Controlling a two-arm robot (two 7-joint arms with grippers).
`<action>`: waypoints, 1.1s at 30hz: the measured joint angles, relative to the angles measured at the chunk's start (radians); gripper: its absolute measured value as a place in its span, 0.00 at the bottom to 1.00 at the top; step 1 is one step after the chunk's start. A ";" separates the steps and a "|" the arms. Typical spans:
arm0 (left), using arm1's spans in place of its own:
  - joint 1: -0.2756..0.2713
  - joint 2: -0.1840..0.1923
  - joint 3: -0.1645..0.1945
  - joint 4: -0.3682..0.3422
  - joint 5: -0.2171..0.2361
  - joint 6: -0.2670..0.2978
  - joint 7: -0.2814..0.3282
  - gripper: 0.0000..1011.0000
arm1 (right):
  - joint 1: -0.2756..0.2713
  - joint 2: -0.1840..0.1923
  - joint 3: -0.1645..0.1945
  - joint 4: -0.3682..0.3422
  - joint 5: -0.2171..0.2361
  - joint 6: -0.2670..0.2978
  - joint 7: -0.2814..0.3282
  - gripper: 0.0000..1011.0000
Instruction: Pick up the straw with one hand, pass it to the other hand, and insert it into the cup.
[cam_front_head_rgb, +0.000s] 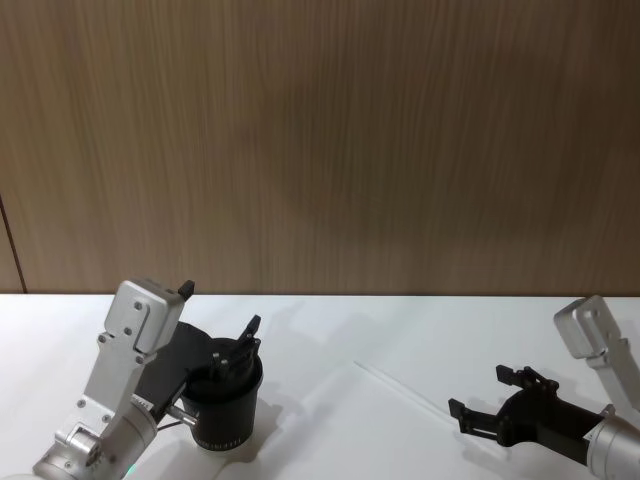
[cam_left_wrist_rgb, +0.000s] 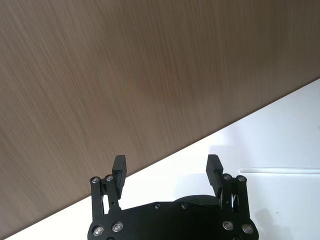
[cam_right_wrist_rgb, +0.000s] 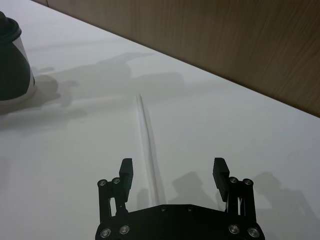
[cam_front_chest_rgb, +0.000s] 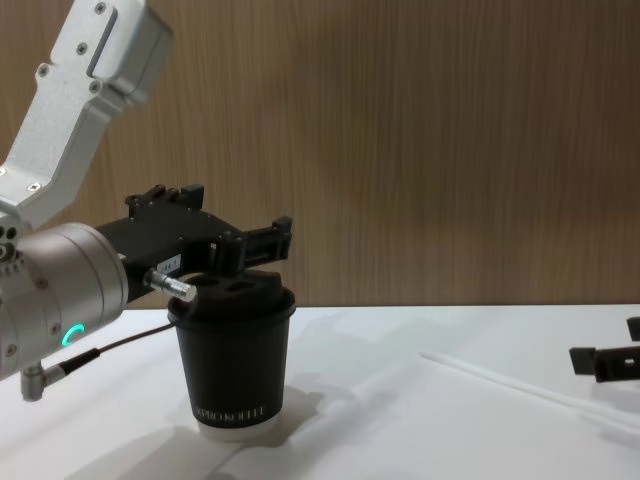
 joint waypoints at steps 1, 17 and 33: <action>0.000 0.000 0.000 0.000 0.000 0.000 0.000 0.99 | 0.002 0.001 -0.002 0.002 -0.001 0.001 0.001 0.99; 0.000 0.000 0.000 0.000 0.000 0.000 0.000 0.99 | 0.037 0.027 -0.041 0.045 -0.019 0.042 0.015 0.99; 0.000 0.000 0.000 0.000 0.000 0.000 0.000 0.99 | 0.047 0.047 -0.059 0.052 -0.009 0.063 0.036 0.99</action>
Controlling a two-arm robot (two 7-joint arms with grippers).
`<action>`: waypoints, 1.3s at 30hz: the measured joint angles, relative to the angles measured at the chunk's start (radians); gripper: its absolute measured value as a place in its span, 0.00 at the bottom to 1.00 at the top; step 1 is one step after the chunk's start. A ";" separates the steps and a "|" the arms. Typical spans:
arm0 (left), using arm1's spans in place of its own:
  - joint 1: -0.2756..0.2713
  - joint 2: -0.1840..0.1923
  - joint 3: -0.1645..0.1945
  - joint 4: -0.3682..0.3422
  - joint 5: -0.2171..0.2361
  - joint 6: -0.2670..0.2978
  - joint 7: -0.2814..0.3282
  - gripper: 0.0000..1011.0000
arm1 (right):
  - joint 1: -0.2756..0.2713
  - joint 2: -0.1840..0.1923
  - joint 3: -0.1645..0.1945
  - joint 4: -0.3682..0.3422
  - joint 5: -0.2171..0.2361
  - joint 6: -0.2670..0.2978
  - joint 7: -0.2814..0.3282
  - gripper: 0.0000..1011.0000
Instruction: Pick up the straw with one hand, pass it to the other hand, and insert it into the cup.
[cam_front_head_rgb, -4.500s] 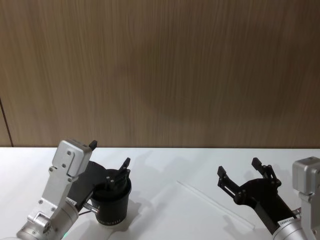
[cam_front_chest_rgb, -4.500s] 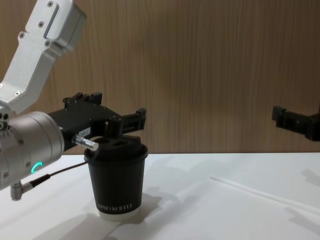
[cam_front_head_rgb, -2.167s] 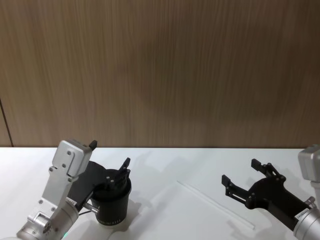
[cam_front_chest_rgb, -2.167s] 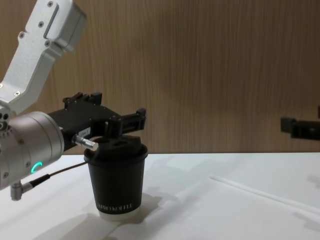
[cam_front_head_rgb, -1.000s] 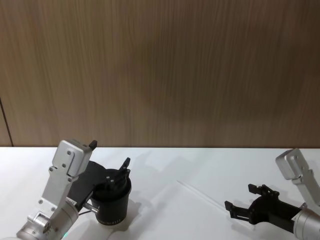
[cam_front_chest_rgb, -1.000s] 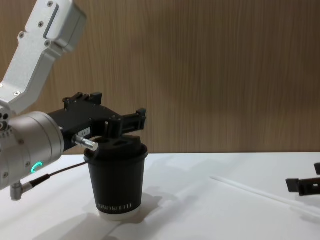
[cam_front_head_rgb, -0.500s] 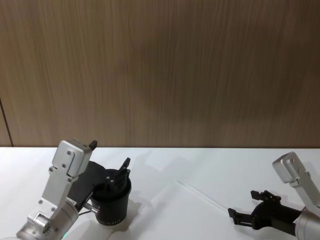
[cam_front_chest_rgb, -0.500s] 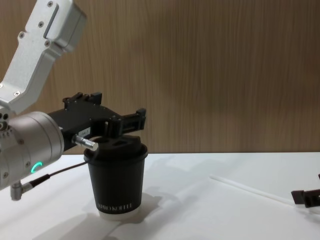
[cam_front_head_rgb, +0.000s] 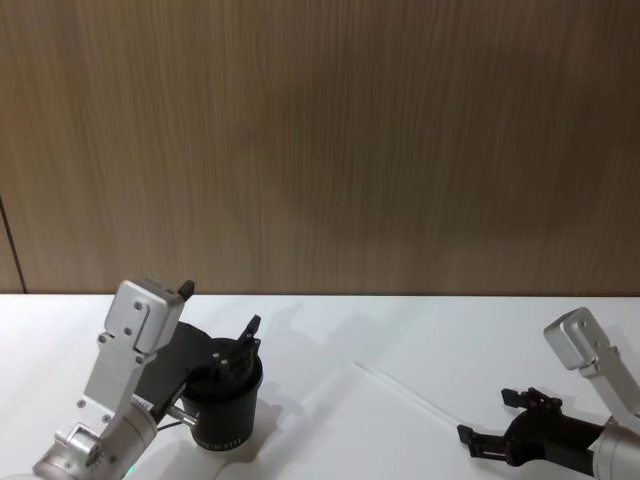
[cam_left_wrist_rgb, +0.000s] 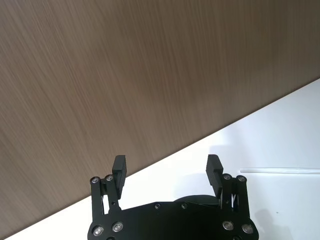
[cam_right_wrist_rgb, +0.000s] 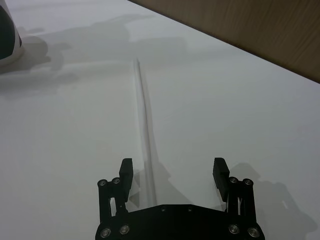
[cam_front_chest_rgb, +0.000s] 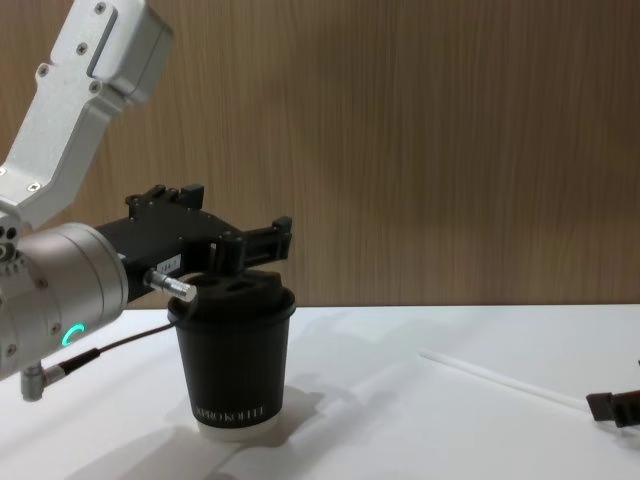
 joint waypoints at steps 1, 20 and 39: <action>0.000 0.000 0.000 0.000 0.000 0.000 0.000 0.99 | 0.000 0.000 -0.001 0.001 0.001 0.001 0.001 0.99; 0.000 0.000 0.000 0.000 0.000 0.000 0.000 0.99 | 0.011 0.013 -0.021 0.009 0.021 0.007 0.017 0.56; 0.000 0.000 0.000 0.000 0.000 0.000 0.000 0.99 | 0.017 0.030 -0.046 0.003 0.034 0.001 0.042 0.02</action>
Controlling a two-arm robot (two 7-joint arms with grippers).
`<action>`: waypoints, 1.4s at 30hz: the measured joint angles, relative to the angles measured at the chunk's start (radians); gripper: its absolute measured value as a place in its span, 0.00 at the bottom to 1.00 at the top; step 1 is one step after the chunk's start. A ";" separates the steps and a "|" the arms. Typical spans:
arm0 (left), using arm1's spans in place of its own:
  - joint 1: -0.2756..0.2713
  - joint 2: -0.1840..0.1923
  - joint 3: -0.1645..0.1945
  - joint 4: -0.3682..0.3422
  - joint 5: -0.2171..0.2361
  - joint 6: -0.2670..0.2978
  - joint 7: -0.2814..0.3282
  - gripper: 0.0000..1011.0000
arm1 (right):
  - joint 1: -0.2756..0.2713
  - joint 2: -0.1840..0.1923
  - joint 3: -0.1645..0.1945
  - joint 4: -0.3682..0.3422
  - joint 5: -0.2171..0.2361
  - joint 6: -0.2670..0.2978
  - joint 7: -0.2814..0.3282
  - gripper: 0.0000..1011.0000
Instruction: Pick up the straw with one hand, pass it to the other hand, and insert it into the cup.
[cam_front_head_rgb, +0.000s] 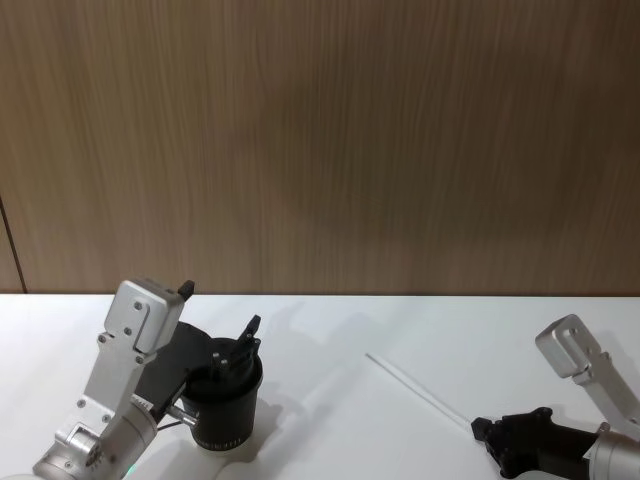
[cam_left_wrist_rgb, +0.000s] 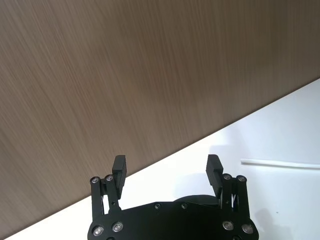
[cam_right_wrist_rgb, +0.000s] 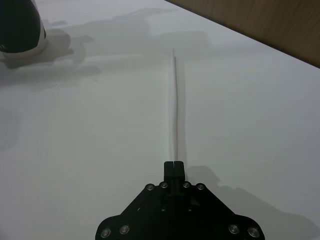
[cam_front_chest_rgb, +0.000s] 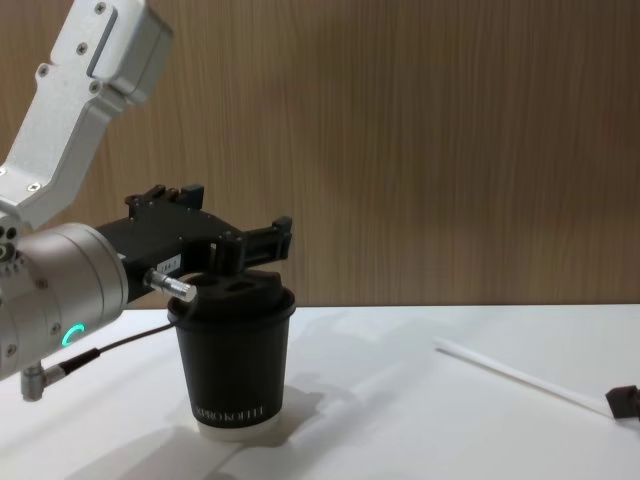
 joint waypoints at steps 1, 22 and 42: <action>0.000 0.000 0.000 0.000 0.000 0.000 0.000 0.99 | 0.000 0.001 -0.002 -0.002 0.002 -0.002 0.002 0.00; 0.000 0.000 0.000 0.000 0.000 0.000 0.000 0.99 | -0.041 -0.020 0.050 -0.084 0.066 -0.073 -0.047 0.00; 0.000 0.000 0.000 0.000 0.000 0.000 0.000 0.99 | -0.127 -0.115 0.115 -0.260 0.172 -0.225 -0.117 0.00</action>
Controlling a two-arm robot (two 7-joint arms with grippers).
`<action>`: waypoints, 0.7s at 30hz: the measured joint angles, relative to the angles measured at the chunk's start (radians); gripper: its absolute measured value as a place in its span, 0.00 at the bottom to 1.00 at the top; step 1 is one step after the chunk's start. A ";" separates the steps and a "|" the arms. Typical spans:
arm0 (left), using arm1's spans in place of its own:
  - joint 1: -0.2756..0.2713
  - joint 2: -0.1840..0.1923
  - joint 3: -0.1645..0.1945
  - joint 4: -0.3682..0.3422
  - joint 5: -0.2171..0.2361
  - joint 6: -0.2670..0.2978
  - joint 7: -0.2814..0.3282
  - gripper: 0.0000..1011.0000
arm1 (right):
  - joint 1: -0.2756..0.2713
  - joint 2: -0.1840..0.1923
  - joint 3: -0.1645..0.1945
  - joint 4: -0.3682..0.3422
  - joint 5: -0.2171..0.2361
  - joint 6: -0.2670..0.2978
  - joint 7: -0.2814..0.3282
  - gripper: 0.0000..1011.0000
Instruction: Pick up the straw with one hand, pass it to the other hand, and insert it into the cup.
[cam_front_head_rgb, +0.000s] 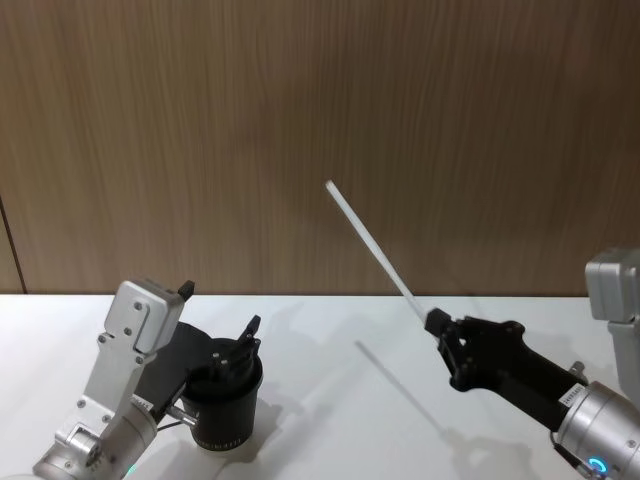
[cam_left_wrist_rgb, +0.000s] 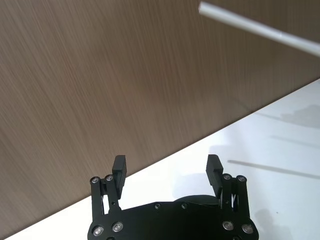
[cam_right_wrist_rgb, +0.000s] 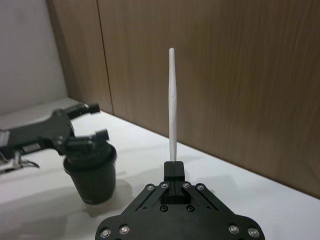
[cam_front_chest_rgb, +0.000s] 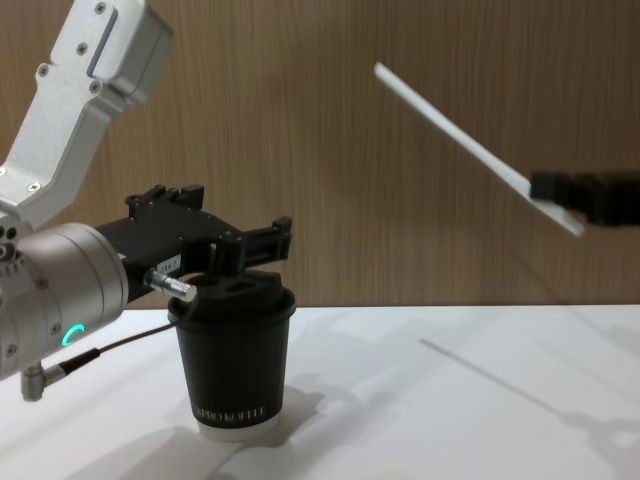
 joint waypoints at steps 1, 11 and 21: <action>0.000 0.000 0.000 0.000 0.000 0.000 0.000 0.99 | -0.009 -0.011 0.001 -0.016 0.008 -0.013 -0.006 0.00; 0.000 0.000 0.000 0.000 0.000 0.000 0.000 0.99 | -0.069 -0.080 -0.008 -0.109 0.043 -0.093 -0.045 0.00; 0.000 0.000 0.000 0.000 0.000 0.000 0.000 0.99 | -0.109 -0.123 -0.026 -0.165 0.066 -0.152 -0.065 0.00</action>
